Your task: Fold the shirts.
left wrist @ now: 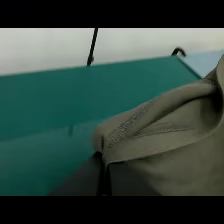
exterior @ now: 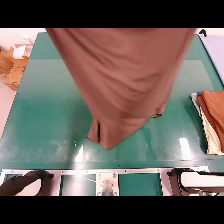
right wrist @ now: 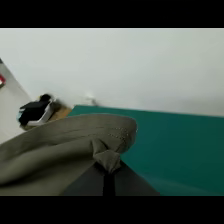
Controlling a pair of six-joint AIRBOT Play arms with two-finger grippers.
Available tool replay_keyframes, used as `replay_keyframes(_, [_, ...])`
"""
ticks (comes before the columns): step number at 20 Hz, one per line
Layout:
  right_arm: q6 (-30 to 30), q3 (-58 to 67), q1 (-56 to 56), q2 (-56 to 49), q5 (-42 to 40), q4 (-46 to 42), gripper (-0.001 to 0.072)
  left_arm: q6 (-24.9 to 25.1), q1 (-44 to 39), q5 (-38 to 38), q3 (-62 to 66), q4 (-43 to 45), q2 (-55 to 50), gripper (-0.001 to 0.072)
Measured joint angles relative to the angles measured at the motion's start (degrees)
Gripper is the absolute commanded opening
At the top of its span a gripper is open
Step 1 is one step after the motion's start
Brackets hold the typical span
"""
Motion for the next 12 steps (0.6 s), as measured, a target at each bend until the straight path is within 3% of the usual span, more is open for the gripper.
replay_keyframes(5, [2.51, 0.00, 8.31, -18.16, 0.09, 0.02, 0.0019, -1.66, 0.04, -1.66, 0.04, 6.62, -19.69, 0.0022])
replay_keyframes(6, [2.97, 0.00, 9.73, -21.35, 0.24, 0.02, 0.0048, -2.12, 0.11, -1.66, 0.04, 8.00, -22.56, 0.0022])
replay_keyframes(7, [3.54, 0.00, 10.82, -23.91, 0.63, 0.02, 0.0281, -2.67, 0.28, -2.03, 0.04, 9.53, -25.27, 0.0022])
replay_keyframes(8, [3.87, 0.00, 11.72, -26.08, 0.87, 0.02, 0.0412, -3.08, 0.57, -2.25, 0.04, 10.75, -27.26, 0.0022])
replay_keyframes(12, [7.43, 0.02, 10.01, -28.70, 4.55, 0.17, 0.0355, -4.00, 3.15, -4.22, 0.09, 13.33, -31.17, 0.0023])
